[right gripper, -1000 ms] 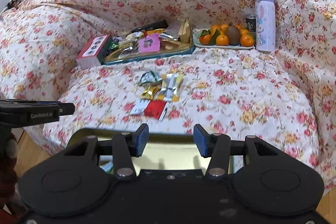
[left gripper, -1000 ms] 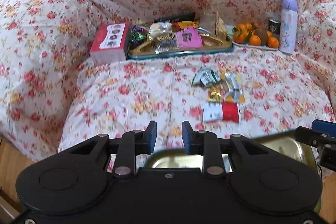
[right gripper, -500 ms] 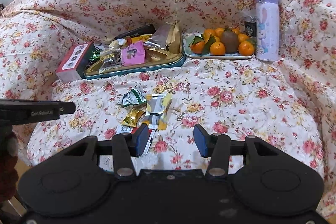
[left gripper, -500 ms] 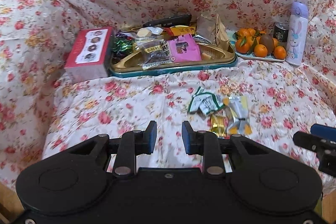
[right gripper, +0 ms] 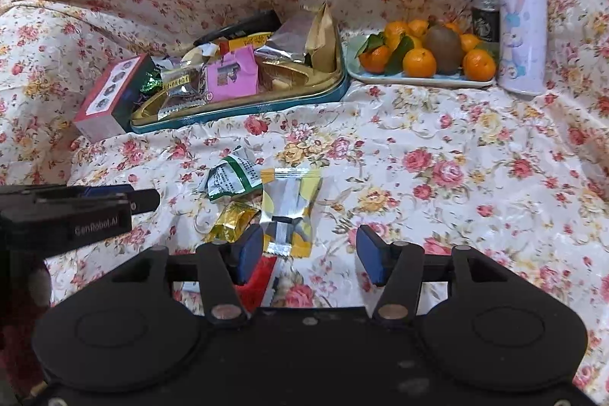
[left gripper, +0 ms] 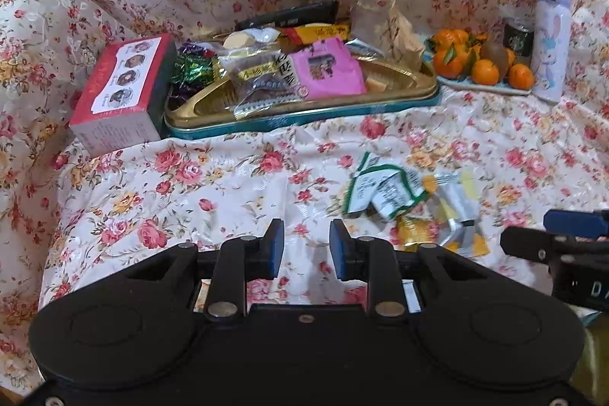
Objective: Organize snacks
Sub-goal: 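Grasp the yellow-and-white packet with the right tool while the left reaches the green-white bag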
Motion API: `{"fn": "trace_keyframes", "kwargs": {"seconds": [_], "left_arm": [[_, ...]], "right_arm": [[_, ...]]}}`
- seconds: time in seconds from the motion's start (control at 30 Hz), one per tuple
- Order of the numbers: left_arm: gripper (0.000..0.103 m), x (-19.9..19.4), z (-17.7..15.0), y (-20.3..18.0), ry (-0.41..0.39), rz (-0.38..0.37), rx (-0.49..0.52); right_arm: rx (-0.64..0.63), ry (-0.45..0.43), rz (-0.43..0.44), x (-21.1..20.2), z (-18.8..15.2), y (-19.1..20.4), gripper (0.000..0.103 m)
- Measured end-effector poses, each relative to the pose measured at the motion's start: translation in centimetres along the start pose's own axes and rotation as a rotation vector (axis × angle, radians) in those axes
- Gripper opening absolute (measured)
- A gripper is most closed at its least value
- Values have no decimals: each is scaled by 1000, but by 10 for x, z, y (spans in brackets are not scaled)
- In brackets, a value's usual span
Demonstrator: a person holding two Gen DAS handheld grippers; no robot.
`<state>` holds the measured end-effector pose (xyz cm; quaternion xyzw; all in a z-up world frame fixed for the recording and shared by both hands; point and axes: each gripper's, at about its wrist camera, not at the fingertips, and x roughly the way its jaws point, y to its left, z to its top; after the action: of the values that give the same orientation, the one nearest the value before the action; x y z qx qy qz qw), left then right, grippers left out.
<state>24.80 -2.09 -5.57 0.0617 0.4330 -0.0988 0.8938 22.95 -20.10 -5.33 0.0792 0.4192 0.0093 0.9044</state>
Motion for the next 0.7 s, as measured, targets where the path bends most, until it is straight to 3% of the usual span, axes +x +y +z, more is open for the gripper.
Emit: {"fn": "trace_keyframes", "kwargs": {"seconds": [0.5,0.7], "left_arm": [[36,13,-7,14,32,-28,-8],[36,15,-1,15,38,-46,-28]], "right_arm": [[-33,71,-48,62,15,18,65],[-61,53,-71,70,18,21,64]]}}
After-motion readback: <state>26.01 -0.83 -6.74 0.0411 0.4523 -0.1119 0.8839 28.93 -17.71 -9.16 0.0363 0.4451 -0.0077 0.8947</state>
